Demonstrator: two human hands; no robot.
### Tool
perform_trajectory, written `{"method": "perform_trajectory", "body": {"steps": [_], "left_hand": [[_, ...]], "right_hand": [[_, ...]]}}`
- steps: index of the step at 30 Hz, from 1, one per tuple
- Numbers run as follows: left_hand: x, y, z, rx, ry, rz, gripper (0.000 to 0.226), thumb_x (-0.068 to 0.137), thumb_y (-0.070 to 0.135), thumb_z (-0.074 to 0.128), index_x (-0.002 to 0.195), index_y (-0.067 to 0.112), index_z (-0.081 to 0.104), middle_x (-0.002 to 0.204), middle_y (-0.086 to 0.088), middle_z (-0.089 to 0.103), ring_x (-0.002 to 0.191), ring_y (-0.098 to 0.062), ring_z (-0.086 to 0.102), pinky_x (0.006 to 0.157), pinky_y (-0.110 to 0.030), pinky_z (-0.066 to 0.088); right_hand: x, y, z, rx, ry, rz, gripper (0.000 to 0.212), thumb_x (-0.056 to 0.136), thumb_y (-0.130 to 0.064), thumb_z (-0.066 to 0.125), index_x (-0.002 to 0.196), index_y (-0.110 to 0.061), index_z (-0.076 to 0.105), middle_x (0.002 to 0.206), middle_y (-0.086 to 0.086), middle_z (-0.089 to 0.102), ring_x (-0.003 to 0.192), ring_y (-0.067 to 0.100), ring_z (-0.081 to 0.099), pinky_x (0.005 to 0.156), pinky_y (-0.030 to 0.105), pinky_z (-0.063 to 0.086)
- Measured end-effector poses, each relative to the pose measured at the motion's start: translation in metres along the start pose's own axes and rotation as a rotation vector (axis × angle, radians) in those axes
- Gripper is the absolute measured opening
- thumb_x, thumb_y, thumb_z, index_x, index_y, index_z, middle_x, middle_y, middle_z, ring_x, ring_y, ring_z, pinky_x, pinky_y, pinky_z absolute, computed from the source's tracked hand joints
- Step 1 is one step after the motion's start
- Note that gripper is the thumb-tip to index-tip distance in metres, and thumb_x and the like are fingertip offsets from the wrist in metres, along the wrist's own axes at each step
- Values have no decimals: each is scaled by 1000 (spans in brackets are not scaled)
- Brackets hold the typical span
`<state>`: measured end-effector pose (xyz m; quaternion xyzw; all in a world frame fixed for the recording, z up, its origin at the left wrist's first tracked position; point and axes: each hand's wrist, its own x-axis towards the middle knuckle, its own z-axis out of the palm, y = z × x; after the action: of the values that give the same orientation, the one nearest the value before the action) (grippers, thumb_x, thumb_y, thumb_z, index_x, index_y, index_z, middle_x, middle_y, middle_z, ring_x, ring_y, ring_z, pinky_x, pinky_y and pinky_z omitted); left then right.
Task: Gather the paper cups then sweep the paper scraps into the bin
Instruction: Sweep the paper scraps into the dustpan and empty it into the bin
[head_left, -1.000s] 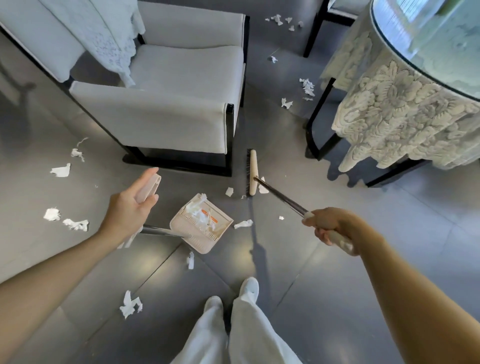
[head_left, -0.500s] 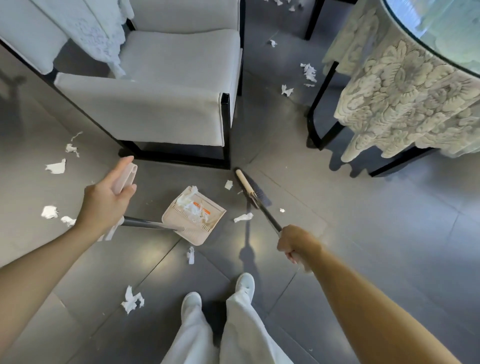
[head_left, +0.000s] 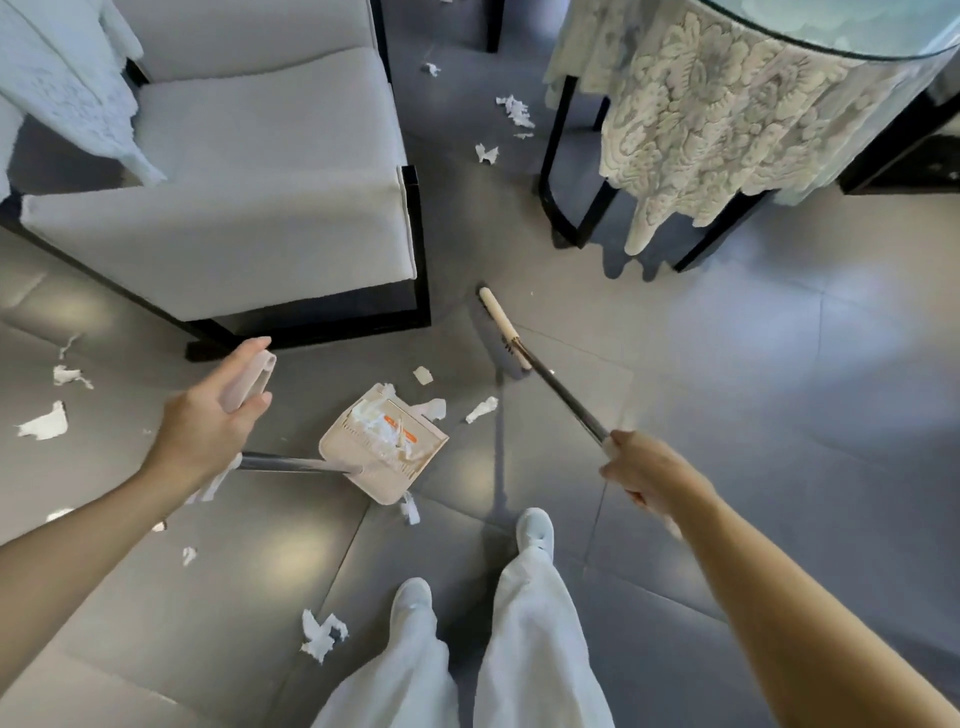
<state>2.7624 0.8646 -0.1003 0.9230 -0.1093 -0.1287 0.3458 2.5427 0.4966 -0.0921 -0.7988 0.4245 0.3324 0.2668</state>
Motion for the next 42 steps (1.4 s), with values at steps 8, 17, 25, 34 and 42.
{"method": "perform_trajectory", "body": {"steps": [8, 17, 25, 34, 42], "left_hand": [[-7, -29, -26, -62, -21, 50, 57, 83, 29, 59, 125, 64, 42, 122, 30, 54, 117, -10, 54, 95, -26, 39], [-43, -64, -49, 0, -85, 85, 56, 87, 29, 59, 123, 67, 41, 117, 7, 64, 91, -29, 60, 81, -39, 48], [-95, -113, -82, 44, -91, 132, 57, 91, 23, 60, 122, 68, 41, 113, 1, 66, 84, -33, 59, 74, -41, 48], [-154, -170, -153, 76, -31, 147, 58, 91, 23, 60, 126, 64, 39, 91, 0, 60, 80, -21, 52, 75, -33, 41], [-166, -240, -211, -33, -36, 84, 58, 91, 26, 61, 119, 72, 42, 97, 14, 60, 75, -9, 55, 65, -6, 43]], "right_hand": [[10, -31, 61, 96, -91, 164, 20, 90, -5, 49, 70, -4, 53, 57, 5, 53, 46, 17, 48, 39, 17, 34], [-66, -43, 145, 313, -255, 80, 25, 88, -5, 50, 113, -9, 56, 60, 6, 50, 48, 17, 44, 46, 23, 39], [-153, -17, 204, 499, -163, 66, 23, 87, -2, 54, 102, -17, 63, 56, 4, 45, 38, 10, 37, 36, 15, 33], [-208, -24, 283, 339, 56, 141, 25, 82, 0, 46, 101, -11, 58, 62, 8, 58, 50, 22, 53, 44, 22, 39], [-254, -115, 391, 721, -194, 118, 23, 87, 8, 45, 102, -9, 43, 70, 4, 38, 47, 7, 43, 30, 7, 31]]}}
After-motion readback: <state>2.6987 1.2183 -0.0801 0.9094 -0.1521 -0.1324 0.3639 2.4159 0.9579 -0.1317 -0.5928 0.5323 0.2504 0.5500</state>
